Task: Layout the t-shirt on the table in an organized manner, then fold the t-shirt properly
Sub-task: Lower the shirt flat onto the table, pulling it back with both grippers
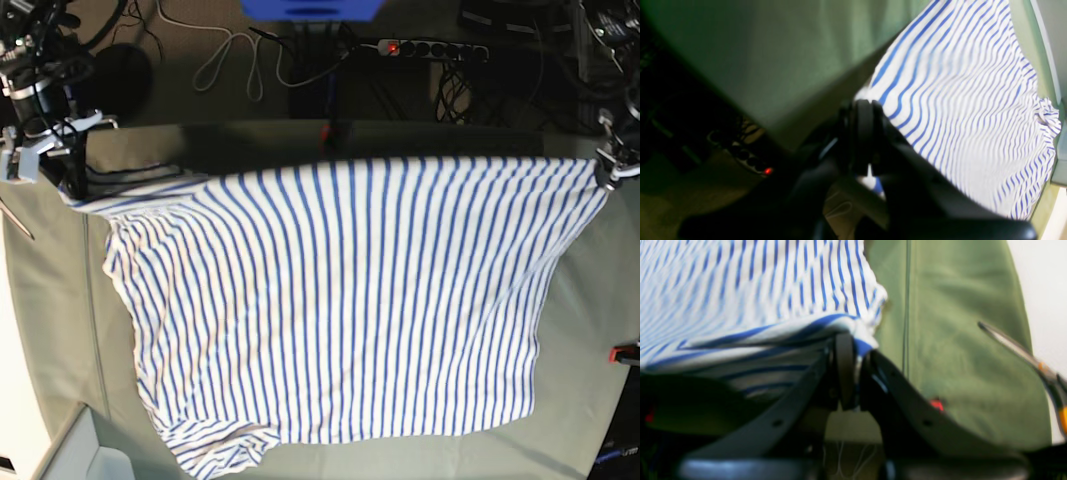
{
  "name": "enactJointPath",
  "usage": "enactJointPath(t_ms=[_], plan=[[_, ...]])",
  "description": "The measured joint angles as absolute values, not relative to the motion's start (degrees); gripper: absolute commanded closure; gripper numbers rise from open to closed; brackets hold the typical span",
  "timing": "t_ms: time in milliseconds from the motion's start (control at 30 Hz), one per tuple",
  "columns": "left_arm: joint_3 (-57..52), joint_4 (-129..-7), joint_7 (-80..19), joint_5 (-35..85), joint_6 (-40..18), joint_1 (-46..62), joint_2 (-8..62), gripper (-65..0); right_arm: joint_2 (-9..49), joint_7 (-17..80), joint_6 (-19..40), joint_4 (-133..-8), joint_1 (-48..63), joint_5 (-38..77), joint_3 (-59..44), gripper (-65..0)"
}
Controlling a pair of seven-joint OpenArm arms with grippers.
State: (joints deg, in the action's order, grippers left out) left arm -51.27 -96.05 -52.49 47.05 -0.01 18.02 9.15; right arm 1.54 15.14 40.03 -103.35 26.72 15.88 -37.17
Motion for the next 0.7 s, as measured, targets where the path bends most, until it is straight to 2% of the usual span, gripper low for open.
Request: enactJointPath(t_ms=[233,700], plan=[[-54.7,-89.6,-53.2,47.0,0.0,17.4,9.2,-0.1,-0.3,16.5,40.1,-102.2,29.5,15.2,-37.2,0.0],[-54.6,-89.0,-52.5,46.8,0.2,14.0,8.8,-0.1,0.0,15.4,40.0,-101.3,25.9,15.5,-36.7,0.0]])
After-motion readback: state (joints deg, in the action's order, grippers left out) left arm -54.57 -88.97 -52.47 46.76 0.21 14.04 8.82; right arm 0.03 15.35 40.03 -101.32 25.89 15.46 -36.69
